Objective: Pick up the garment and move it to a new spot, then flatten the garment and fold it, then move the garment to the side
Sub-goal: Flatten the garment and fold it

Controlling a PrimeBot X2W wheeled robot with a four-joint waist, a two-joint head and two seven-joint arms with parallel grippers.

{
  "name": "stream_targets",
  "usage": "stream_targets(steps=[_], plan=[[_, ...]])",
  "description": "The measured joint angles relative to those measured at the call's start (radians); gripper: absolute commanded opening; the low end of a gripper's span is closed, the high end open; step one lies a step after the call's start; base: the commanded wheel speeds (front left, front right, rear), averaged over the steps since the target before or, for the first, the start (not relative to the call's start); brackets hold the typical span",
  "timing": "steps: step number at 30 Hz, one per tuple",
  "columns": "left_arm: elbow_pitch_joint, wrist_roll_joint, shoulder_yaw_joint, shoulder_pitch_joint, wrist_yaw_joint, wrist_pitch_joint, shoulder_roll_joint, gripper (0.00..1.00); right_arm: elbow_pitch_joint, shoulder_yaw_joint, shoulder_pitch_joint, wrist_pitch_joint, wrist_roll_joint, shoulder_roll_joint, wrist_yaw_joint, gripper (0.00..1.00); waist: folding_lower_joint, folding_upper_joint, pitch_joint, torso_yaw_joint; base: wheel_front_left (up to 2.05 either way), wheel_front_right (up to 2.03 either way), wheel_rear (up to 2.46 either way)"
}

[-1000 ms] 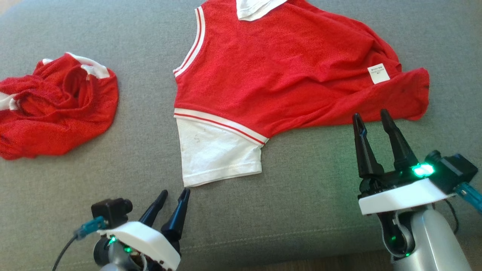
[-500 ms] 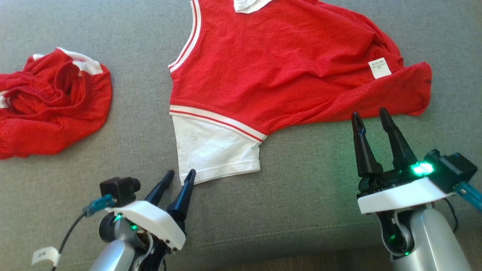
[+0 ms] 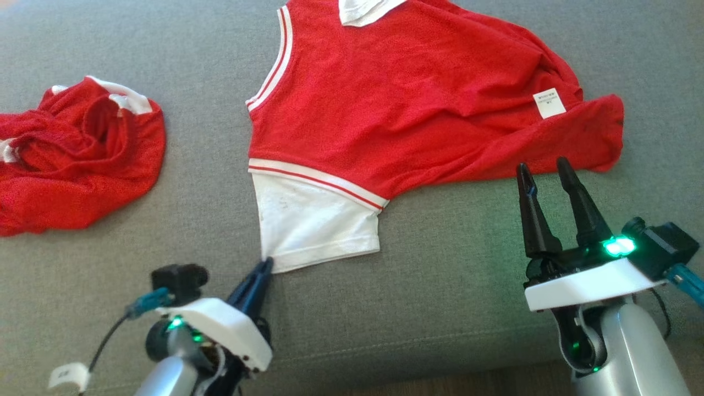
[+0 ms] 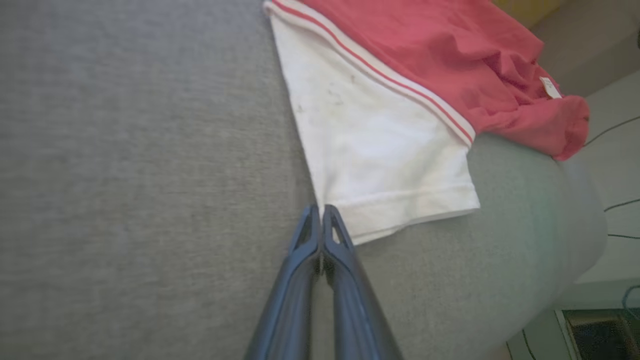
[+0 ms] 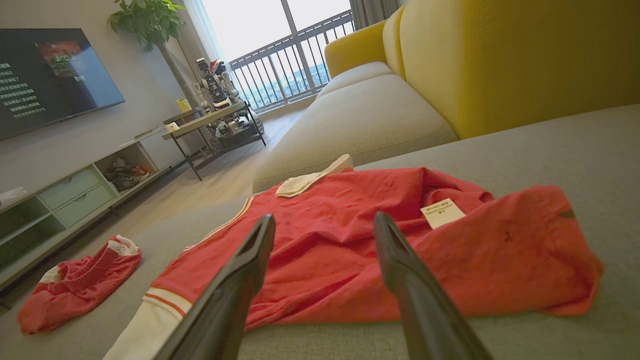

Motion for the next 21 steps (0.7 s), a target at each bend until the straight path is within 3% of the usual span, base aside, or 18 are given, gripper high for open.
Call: stream_targets(steps=[12,21], plan=[[-0.107,-0.027,0.158,0.087,0.076,-0.061,0.112,0.00,0.210,-0.061,-0.046,0.004,-0.051,0.000,0.000,1.00,0.0000,0.0000,-0.017,0.034,0.00,0.00,0.00],[-0.124,-0.034,0.155,0.091,0.092,-0.062,0.109,0.00,0.284,-0.105,-0.094,0.028,-0.083,0.000,0.000,1.00,0.0000,0.0000,-0.008,0.048,0.00,0.00,0.00]])
